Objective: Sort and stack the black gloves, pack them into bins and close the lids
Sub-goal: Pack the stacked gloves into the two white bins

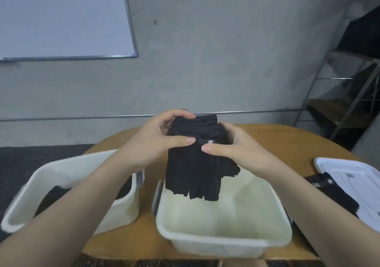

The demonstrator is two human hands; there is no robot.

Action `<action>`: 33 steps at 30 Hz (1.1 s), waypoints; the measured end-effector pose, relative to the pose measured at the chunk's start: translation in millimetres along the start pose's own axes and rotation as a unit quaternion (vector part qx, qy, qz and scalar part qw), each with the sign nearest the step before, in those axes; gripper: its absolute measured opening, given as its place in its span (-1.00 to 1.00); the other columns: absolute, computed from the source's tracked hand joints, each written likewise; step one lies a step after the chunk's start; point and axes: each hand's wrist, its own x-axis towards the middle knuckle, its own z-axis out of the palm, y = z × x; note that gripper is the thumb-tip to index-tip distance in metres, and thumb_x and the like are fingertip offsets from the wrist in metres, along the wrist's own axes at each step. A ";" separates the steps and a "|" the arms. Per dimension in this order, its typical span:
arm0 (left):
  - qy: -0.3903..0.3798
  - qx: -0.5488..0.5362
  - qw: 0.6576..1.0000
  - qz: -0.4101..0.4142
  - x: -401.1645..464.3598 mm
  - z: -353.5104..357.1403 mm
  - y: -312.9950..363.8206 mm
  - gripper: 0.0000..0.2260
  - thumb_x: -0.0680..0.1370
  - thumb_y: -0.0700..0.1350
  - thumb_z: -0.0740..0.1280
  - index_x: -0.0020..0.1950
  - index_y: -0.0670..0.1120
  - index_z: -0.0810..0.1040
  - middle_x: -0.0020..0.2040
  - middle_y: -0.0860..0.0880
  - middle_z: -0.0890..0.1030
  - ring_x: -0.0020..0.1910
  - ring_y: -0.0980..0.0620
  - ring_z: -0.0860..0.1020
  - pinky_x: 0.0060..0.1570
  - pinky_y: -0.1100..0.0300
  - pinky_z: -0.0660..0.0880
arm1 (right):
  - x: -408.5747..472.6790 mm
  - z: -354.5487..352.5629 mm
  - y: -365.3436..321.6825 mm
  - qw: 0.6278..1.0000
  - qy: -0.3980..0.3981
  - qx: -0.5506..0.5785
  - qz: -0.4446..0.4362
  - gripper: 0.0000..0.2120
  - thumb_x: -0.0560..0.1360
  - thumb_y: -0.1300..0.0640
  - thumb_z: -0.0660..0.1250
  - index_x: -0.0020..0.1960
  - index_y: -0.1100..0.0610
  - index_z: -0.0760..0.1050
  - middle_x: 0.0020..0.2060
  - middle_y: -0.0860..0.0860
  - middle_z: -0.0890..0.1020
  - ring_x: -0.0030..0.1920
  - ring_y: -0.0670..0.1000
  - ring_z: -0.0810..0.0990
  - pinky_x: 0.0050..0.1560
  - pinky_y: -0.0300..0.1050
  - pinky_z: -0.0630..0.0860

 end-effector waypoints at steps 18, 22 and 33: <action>-0.061 0.231 0.967 -0.093 -49.8 14.6 -78.5 -0.67 0.52 -0.05 0.54 0.25 0.11 0.59 0.15 0.25 0.65 0.22 0.24 0.58 0.31 0.11 0.52 | -35.8 34.2 90.6 0.986 -0.064 -0.016 0.150 -0.48 0.34 -0.10 0.63 0.23 -0.01 0.56 0.18 0.03 0.66 0.12 0.01 0.71 0.21 0.05 0.63; -0.056 0.280 0.955 -0.083 -47.1 16.2 -96.7 -0.66 0.52 -0.03 0.54 0.27 0.12 0.60 0.14 0.29 0.64 0.21 0.31 0.54 0.28 0.26 0.47 | -28.6 35.9 99.1 0.974 -0.084 -0.013 0.208 -0.59 0.43 0.02 0.61 0.19 0.03 0.56 0.18 0.05 0.66 0.16 0.02 0.69 0.22 -0.07 0.60; -0.055 0.372 0.926 -0.035 -44.6 15.8 -119.9 -0.66 0.56 -0.21 0.47 0.33 -0.02 0.63 0.20 0.19 0.59 0.25 0.29 0.44 0.22 0.60 0.19 | -22.1 43.0 127.5 0.961 -0.066 -0.011 0.269 -0.59 0.47 -0.01 0.56 0.26 0.01 0.54 0.14 0.01 0.67 0.09 -0.05 0.70 0.15 -0.05 0.65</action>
